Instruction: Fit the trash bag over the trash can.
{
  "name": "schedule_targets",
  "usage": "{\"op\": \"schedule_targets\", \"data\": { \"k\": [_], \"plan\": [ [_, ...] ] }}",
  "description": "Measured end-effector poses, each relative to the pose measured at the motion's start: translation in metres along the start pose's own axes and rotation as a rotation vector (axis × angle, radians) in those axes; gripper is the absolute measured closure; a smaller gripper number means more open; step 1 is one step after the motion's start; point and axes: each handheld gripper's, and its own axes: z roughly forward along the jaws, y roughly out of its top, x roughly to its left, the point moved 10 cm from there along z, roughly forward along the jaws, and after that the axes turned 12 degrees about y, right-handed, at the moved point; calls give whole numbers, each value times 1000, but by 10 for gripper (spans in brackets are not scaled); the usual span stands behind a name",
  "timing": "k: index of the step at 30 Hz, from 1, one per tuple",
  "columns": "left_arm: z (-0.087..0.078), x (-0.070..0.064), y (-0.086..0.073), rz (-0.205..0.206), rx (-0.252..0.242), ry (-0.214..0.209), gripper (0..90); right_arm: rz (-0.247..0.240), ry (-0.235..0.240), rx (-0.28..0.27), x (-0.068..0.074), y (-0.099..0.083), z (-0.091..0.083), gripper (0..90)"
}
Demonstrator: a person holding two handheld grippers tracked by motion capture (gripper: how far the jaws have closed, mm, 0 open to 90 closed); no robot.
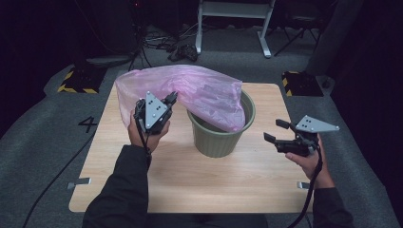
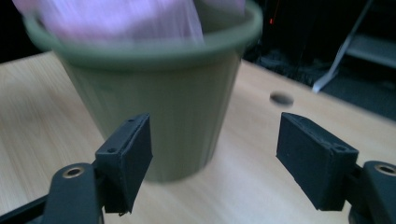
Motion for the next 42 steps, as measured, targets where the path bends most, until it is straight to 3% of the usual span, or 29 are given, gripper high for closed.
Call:
{"op": "schedule_targets", "data": {
  "k": [4,8,11,13,22,31,38,42],
  "plan": [
    [0,-5,-6,2,5,-16,897,-49,5,-36,7,42,0,269],
    [-1,-8,-11,2,13,-30,897,-90,33,-39,17,76,14,276],
    [-3,-11,-14,4,16,-42,897,-120,45,-14,24,89,30,299],
    [-5,-12,-16,8,14,-48,897,-132,59,13,28,95,44,362],
    [-10,-18,-17,14,7,-70,897,-156,100,189,39,91,101,518],
    [-13,-29,-10,8,-8,-103,896,-195,151,369,56,79,132,712],
    [-8,-47,-4,19,-15,-138,897,-183,143,421,59,73,144,729],
    [-6,-56,-1,23,-13,-158,897,-174,134,419,59,70,146,667]
  ]
}}
